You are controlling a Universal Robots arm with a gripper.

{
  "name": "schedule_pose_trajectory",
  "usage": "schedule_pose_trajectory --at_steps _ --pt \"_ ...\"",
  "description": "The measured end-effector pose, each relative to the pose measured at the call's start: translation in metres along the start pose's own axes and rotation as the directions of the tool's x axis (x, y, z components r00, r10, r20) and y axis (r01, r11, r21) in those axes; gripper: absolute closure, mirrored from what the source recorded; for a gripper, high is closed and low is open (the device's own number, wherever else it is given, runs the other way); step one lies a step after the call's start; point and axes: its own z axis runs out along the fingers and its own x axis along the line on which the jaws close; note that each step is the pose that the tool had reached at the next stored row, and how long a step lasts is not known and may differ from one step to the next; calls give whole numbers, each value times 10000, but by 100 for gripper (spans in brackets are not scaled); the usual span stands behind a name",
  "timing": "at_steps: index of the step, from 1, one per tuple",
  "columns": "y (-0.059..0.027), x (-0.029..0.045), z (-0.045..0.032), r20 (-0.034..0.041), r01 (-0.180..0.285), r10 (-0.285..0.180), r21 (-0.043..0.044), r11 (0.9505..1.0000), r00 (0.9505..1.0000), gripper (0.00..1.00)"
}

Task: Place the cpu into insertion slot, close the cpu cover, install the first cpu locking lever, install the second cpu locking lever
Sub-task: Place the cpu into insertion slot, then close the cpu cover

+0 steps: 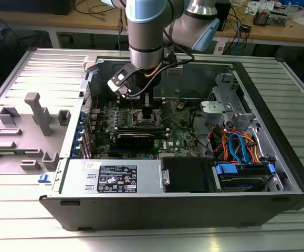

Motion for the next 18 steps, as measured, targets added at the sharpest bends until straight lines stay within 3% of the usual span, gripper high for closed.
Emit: schedule_pose_trajectory --at_steps 1,4,7,18 --pt "0 0 0 0 2 -2 0 10000 10000 71" --pt "0 -1 -3 -27 6 -6 19 10000 10000 89" --pt "1 0 -8 -134 -4 5 119 9999 9999 89" --pt "1 0 -8 -144 -4 7 172 9999 9999 89"
